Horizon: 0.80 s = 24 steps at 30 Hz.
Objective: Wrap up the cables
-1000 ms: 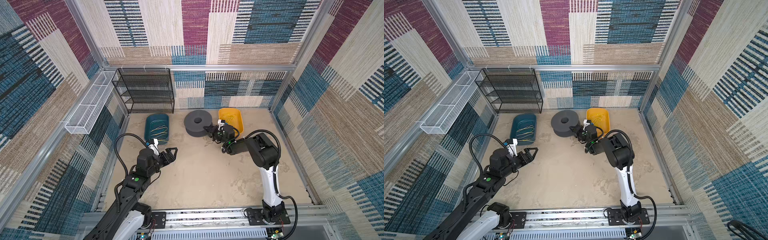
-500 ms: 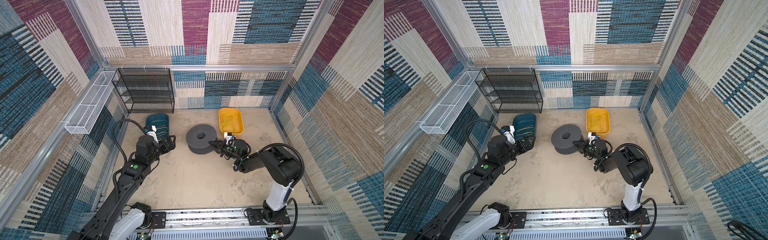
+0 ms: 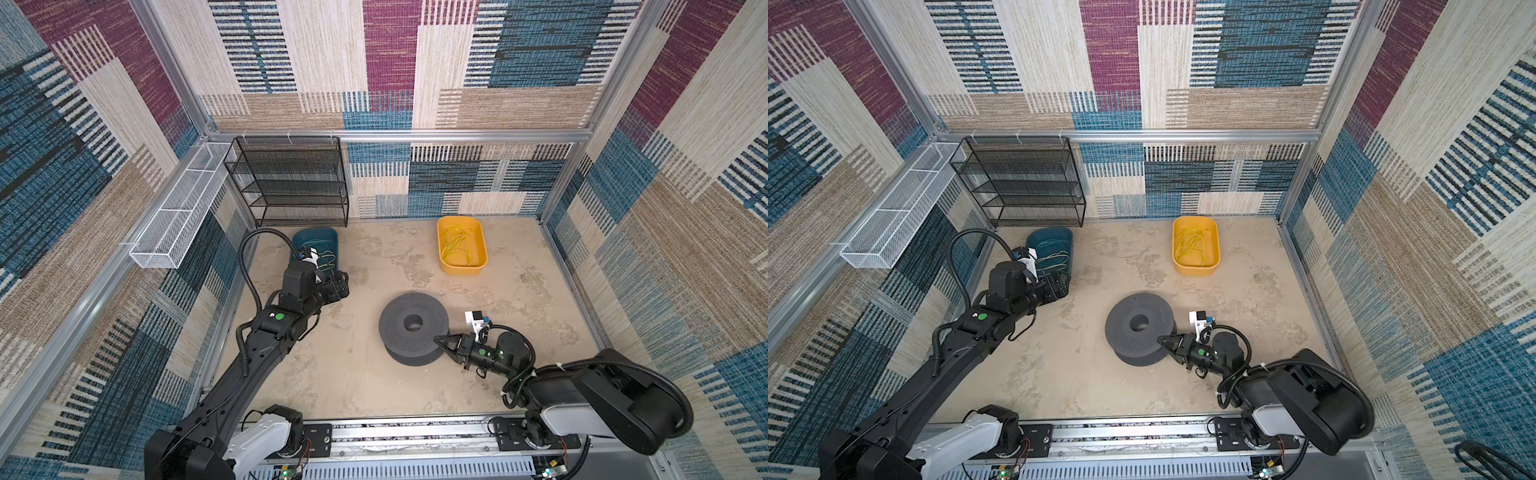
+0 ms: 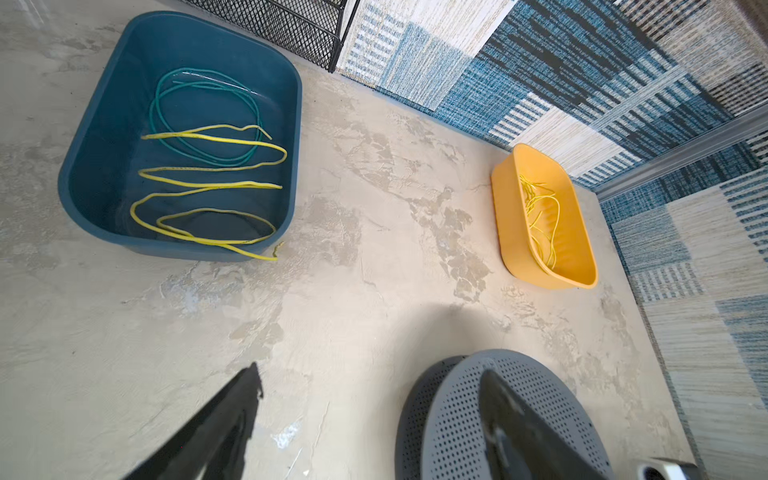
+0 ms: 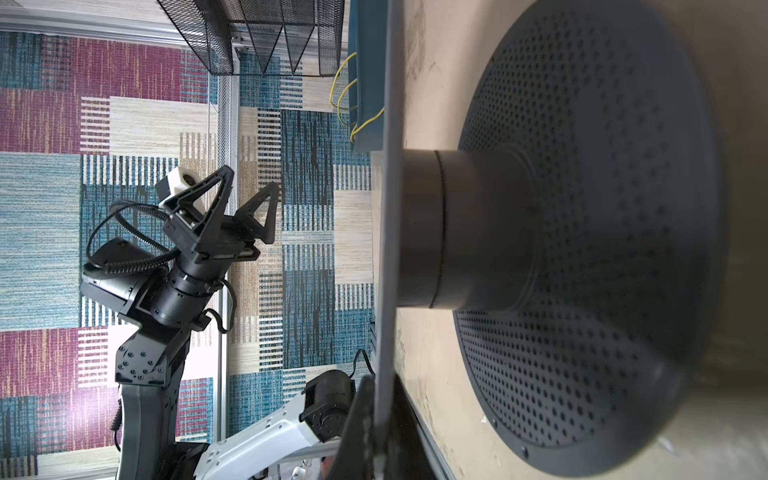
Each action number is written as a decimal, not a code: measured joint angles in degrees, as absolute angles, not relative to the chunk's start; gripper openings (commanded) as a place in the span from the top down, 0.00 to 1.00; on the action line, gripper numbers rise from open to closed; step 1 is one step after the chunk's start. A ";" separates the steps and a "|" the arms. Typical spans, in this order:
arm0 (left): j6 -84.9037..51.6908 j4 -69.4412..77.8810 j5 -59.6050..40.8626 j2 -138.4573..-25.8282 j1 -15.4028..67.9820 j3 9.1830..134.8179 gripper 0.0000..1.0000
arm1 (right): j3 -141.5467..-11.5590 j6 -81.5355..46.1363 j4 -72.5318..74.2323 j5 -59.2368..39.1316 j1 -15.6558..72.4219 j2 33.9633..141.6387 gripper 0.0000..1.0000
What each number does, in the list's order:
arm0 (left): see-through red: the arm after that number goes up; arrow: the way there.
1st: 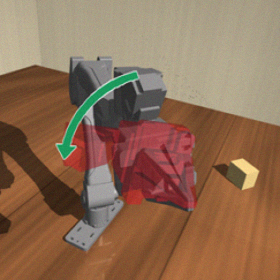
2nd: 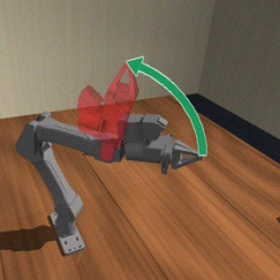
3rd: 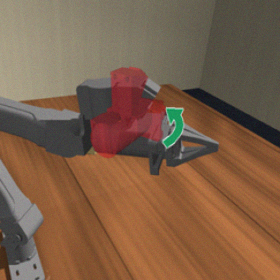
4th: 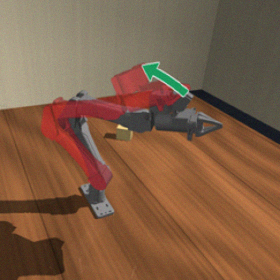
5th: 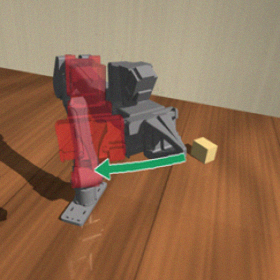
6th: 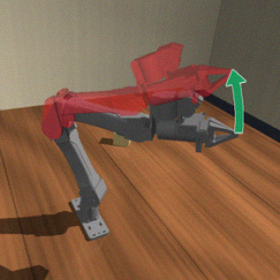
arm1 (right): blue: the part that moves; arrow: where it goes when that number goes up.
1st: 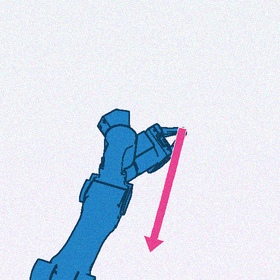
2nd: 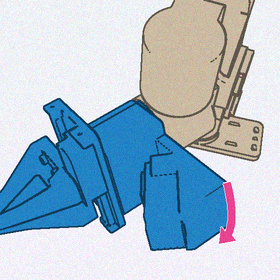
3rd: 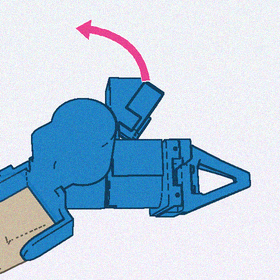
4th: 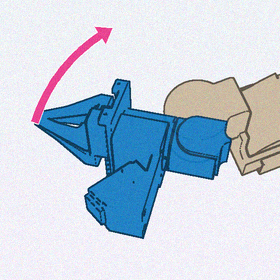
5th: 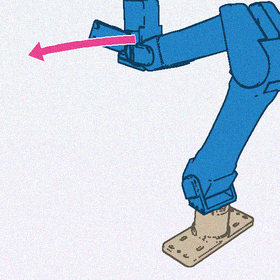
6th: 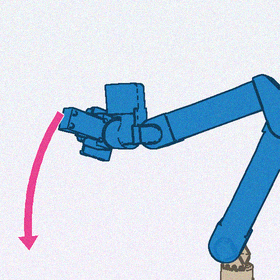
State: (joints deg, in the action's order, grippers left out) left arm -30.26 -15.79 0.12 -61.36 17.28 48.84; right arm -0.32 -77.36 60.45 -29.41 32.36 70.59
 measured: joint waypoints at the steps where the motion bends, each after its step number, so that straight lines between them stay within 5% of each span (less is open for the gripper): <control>1: -30.24 -15.86 -0.05 -61.78 17.26 48.69 0.16 | -0.25 -76.88 57.10 -28.95 32.49 66.41 0.92; 4: -30.09 -15.77 -0.25 -63.20 17.26 48.58 0.16 | -0.23 -75.40 46.52 -26.61 32.60 54.54 0.82; 10: -30.09 -15.66 -1.34 -66.13 17.26 48.80 0.17 | -0.23 -74.02 32.12 -21.08 32.53 38.54 0.86; 21: -30.09 -14.76 -2.17 -67.46 17.26 49.69 0.15 | -0.23 -73.43 24.86 -17.41 32.67 43.70 0.88; 24: -29.95 -14.15 -1.80 -68.27 17.26 49.89 0.04 | -0.23 -72.47 24.14 -17.43 32.67 45.15 0.82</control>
